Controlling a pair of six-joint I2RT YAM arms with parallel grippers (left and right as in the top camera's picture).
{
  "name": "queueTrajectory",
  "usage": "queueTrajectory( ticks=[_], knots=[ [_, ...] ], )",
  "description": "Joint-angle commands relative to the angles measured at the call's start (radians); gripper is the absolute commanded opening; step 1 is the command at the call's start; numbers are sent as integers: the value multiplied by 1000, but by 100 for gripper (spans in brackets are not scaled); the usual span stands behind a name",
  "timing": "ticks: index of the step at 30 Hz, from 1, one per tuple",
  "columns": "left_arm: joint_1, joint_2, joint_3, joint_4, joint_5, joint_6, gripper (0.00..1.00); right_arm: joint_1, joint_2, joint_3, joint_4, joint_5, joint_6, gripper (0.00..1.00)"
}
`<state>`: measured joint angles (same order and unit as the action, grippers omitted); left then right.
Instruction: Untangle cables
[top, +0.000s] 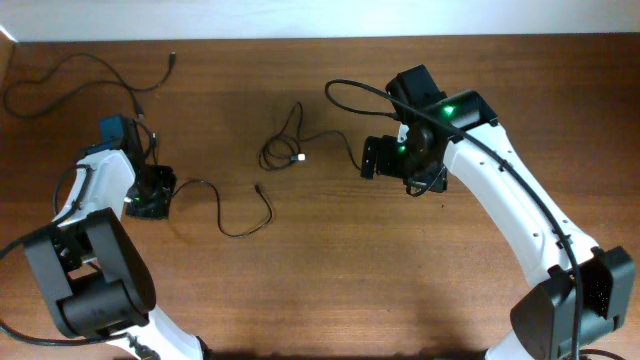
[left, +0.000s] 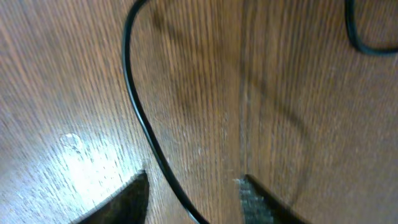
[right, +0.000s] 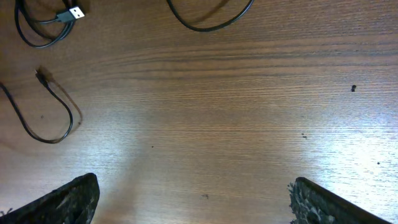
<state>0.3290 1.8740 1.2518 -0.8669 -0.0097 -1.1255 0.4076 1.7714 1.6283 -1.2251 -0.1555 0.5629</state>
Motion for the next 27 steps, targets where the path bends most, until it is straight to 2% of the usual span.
queueTrajectory(
  ticks=[1, 2, 3, 6, 10, 13, 15, 20, 23, 27],
  knots=[
    [8, 9, -10, -1, -51, 18, 29, 5, 3, -9, -1, 9, -9, 98],
    [8, 8, -8, -1, -50, 47, 11, 5, 3, -9, -1, 9, -9, 98],
    [8, 0, 4, -8, -45, 139, 0, 5, 3, -9, -1, 9, -9, 98],
    [8, -71, 69, -55, -46, 295, 0, 5, 3, -9, -1, 9, -9, 98],
    [4, -305, 237, -87, -7, 480, 0, 5, 3, -9, 1, 10, -9, 98],
    [-20, -460, 352, -66, 94, 606, 0, 5, 3, -9, 15, 9, -9, 98],
    [-58, -550, 408, -21, 215, 697, 0, 5, 3, -9, 15, 9, -9, 98],
    [-183, -676, 430, 149, 429, 825, 0, 5, 3, -9, 9, 9, -9, 98],
    [-261, -682, 430, 181, 440, 833, 0, 5, 3, -9, 7, 9, -9, 98],
    [-277, -671, 429, 184, 439, 832, 0, 5, 3, -9, 6, 10, -9, 98]
  ],
)
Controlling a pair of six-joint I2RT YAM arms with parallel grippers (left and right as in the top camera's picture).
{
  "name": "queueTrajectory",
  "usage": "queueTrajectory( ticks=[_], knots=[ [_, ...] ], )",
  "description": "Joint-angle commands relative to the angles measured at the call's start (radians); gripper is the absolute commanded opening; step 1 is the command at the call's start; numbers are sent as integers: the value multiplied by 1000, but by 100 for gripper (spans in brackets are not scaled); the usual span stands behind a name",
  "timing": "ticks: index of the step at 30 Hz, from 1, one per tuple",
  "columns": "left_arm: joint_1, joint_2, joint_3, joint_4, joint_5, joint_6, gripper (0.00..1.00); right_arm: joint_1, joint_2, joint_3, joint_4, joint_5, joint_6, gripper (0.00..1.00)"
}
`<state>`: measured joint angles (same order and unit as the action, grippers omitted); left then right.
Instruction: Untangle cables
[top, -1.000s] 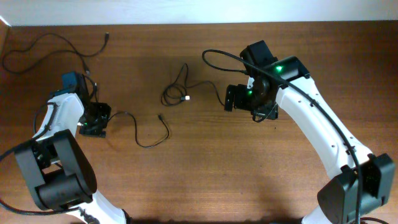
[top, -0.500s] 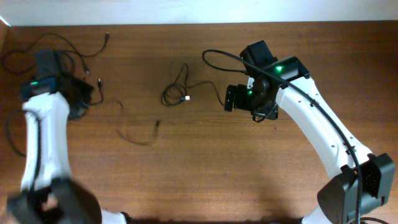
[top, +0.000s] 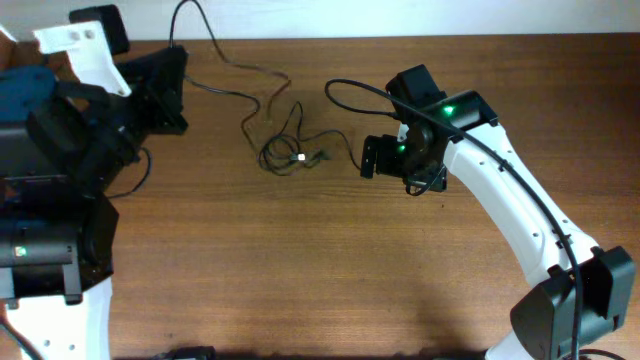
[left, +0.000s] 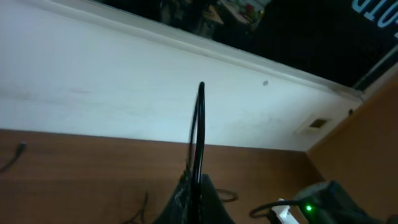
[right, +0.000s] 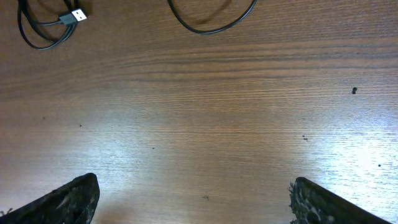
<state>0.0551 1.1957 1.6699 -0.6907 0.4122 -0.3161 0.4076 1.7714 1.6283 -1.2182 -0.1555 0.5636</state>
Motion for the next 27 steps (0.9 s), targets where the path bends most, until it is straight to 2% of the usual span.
queueTrajectory(
  ticks=[1, 6, 10, 14, 16, 18, 22, 27],
  knots=[
    [-3, 8, 11, -3, 18, 23, 0, 5, 3, -9, 0, 10, -10, 99],
    [-2, 41, 11, -37, -130, 23, 0, 5, 3, -9, 0, 10, -10, 98],
    [-2, 150, 11, -47, -256, 23, 0, 5, 3, -9, 3, 10, -10, 98],
    [0, 247, 11, -24, -224, 22, 0, 5, 3, -9, 0, 10, -10, 98],
    [0, 265, 11, 12, -161, 22, 0, 5, 3, -9, 3, 14, -10, 98],
    [11, 264, 11, 48, -165, 22, 0, 5, 3, -9, 4, 14, -10, 98],
    [126, 287, 11, -14, -165, 23, 0, 5, 3, -9, 5, 14, -10, 98],
    [298, 486, 10, -54, -165, 23, 0, 5, 3, -9, 0, 13, -10, 98]
  ],
)
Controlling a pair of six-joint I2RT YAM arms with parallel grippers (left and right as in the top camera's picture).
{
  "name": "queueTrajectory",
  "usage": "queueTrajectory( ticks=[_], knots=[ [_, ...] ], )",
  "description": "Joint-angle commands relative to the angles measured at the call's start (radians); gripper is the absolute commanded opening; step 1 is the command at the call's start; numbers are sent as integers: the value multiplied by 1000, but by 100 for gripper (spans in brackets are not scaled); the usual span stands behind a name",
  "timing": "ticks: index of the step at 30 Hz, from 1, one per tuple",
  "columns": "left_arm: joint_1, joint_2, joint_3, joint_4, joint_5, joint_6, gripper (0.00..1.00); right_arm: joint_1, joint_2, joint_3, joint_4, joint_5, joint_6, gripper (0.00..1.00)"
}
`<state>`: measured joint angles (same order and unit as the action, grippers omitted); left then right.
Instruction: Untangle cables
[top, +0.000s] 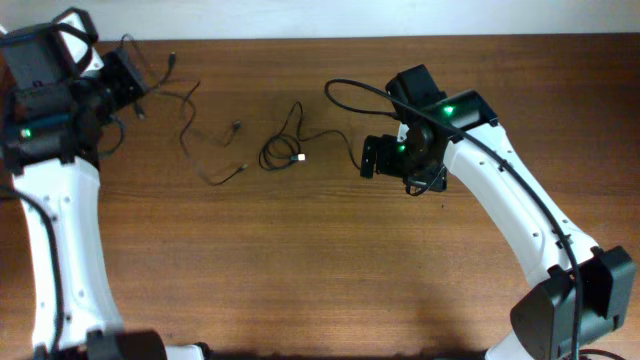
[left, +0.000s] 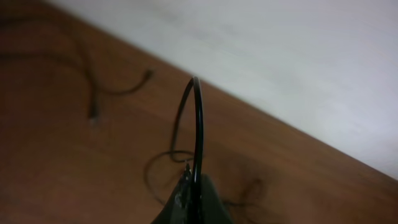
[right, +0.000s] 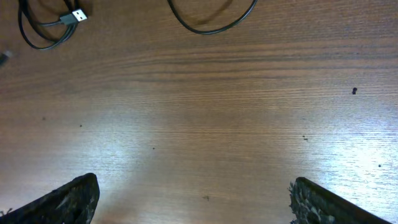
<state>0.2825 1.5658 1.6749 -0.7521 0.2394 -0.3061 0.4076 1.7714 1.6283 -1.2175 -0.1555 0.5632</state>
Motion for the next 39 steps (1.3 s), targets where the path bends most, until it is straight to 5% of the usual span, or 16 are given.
queueTrajectory(
  ticks=[1, 12, 21, 23, 24, 25, 34, 39],
  knots=[
    [102, 172, 5, 23, 8, 21, 0, 5, 3, -9, -5, 13, -9, 98],
    [384, 481, 5, 258, -9, 285, 0, 5, 3, -9, 3, 14, -9, 98],
    [445, 550, 5, 505, -188, 459, 8, 5, 3, -9, 4, 13, -5, 98],
    [450, 581, 5, 511, -211, 481, 25, 5, 3, -9, 3, 13, -5, 98],
    [455, 595, 5, 513, -221, 481, 48, 5, 3, -9, 3, 13, -5, 98],
    [465, 615, 5, 513, -230, 481, 95, 5, 3, -9, 3, 13, -5, 98],
    [534, 626, 5, 442, -233, 480, 99, 5, 3, -9, 4, 13, -5, 98],
    [474, 595, 11, 493, 157, 422, 99, 5, 3, -9, 3, 13, -5, 98]
  ],
)
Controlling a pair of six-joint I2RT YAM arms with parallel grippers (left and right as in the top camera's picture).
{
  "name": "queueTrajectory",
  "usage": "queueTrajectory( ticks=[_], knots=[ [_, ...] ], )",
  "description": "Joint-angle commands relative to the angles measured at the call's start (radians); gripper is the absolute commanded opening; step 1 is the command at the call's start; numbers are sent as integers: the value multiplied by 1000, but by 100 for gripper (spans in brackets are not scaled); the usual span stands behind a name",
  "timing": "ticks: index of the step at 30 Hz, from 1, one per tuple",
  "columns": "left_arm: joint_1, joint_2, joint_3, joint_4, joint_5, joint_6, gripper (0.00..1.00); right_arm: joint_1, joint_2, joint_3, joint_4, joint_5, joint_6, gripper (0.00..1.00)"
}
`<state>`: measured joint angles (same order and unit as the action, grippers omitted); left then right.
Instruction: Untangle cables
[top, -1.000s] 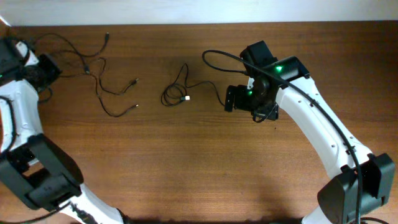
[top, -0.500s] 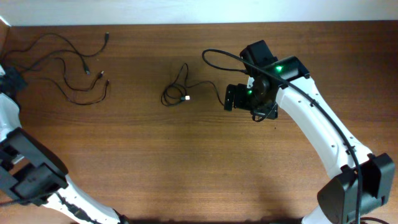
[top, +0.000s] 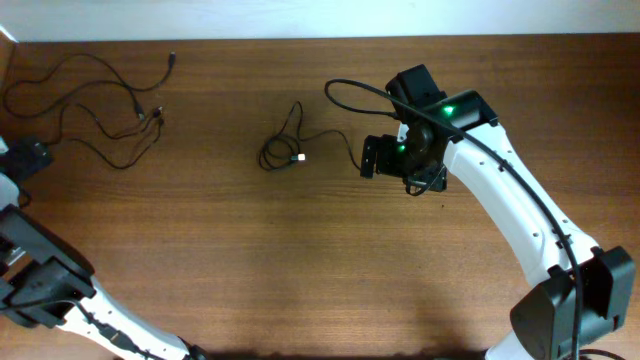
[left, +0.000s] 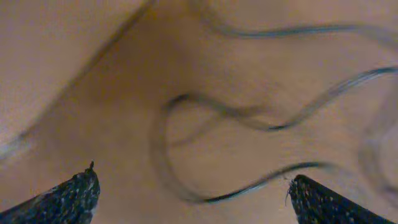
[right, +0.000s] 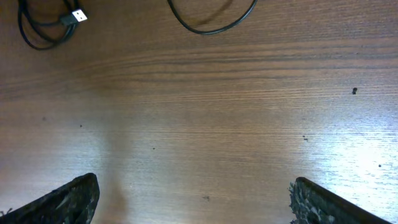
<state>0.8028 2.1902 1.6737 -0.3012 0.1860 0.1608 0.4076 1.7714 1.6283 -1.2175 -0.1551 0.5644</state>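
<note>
A coiled black cable with a white USB plug (top: 283, 152) lies mid-table, also at the top left of the right wrist view (right: 48, 23). Thin black cables (top: 118, 150) sprawl loose in the far left corner, apart from the coil. My left gripper (top: 30, 158) sits at the left table edge, open just above a curved strand (left: 249, 121), which is blurred; nothing is between its fingers. My right gripper (top: 373, 158) hovers open right of the coil, over bare wood (right: 199, 137), with a cable loop (right: 211, 22) beyond it.
A pale wall runs along the table's far edge (top: 300, 38). The right arm's own black cable (top: 350, 90) arcs above its wrist. Bare wood (top: 300, 270) fills the front half of the table.
My left gripper was shut on a thin cable, lifted near the far left corner. Now it is open at the left edge, and that cable lies on the table. The right arm is unchanged.
First my left gripper was open around a thin cable on the table, left of centre. Then it was shut on it and held high, the cable trailing near the coil. Later its ends hung farther left. Now the cable lies released in the left corner, apart from the coil.
</note>
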Motion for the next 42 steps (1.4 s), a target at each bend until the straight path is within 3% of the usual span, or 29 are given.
queueTrajectory(
  ticks=[1, 5, 9, 11, 14, 15, 25, 31, 36, 42],
  knots=[
    [-61, -46, 14, 66, 211, -76, 99, 5, 3, -9, 3, 13, -6, 98],
    [-151, -155, 14, 110, 211, -110, 99, 5, 3, -9, 7, 13, -6, 98],
    [-262, -147, 14, -58, 172, -161, 99, 5, 3, -9, 10, 13, -6, 98],
    [-310, -137, 12, -123, 0, -161, 99, 5, 3, -9, 9, 12, -6, 98],
    [-331, -115, 12, -180, -402, -161, 99, 5, 3, -9, -1, 13, -7, 98],
    [-321, -108, 12, -188, -443, -161, 99, 5, 3, -9, 0, 13, -7, 98],
    [-79, 20, 12, -183, -428, -161, 99, 5, 3, -9, 4, 13, -6, 98],
    [51, 20, 12, -103, -171, -161, 99, 5, 3, -9, 11, 12, -6, 98],
    [64, 21, 12, -43, 88, -168, 99, 5, 3, -9, 11, 12, -6, 98],
    [42, 98, 12, -37, -160, -169, 99, 5, 3, -9, -3, 8, -6, 98]
  ],
)
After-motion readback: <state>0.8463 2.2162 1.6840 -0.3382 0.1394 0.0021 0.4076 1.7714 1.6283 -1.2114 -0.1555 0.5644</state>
